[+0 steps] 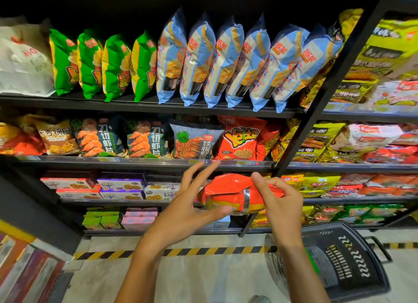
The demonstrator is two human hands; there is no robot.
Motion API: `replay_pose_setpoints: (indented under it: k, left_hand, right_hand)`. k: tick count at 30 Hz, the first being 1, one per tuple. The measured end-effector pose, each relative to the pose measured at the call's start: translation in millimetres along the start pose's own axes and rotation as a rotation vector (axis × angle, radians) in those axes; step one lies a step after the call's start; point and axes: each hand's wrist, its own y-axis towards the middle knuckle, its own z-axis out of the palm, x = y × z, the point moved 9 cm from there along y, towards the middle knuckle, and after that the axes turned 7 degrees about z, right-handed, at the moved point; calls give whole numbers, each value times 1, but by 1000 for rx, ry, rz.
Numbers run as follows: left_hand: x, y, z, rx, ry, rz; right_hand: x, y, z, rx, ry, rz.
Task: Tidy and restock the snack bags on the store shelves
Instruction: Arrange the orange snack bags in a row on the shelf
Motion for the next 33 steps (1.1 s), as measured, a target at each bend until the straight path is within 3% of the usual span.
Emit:
replay_pose_setpoints:
  k: [4,9,16,23,26,30,33]
  left_hand:
    - [-4,5,2,-147,-82,117]
    - [4,3,0,-279,-179,23]
    - [13,1,-7,-412,-339,-121]
    - [1,9,0,-392,-283,-92]
    - [-11,11,1,-385,-270,38]
    - [-53,13,1,-354,-2,431]
    - [-87,26,2,-295,137,604]
  right_hand:
    - [5,-6,5,24,14,8]
    - [6,-7,6,78,24,48]
    - [17,-12,14,309,35,-1]
    - [22,-5,7,159,-45,-35]
    - [20,-2,2,189,-4,25]
    - [20,14,-11,317,97,120]
    - [22,31,-9,464,80,236]
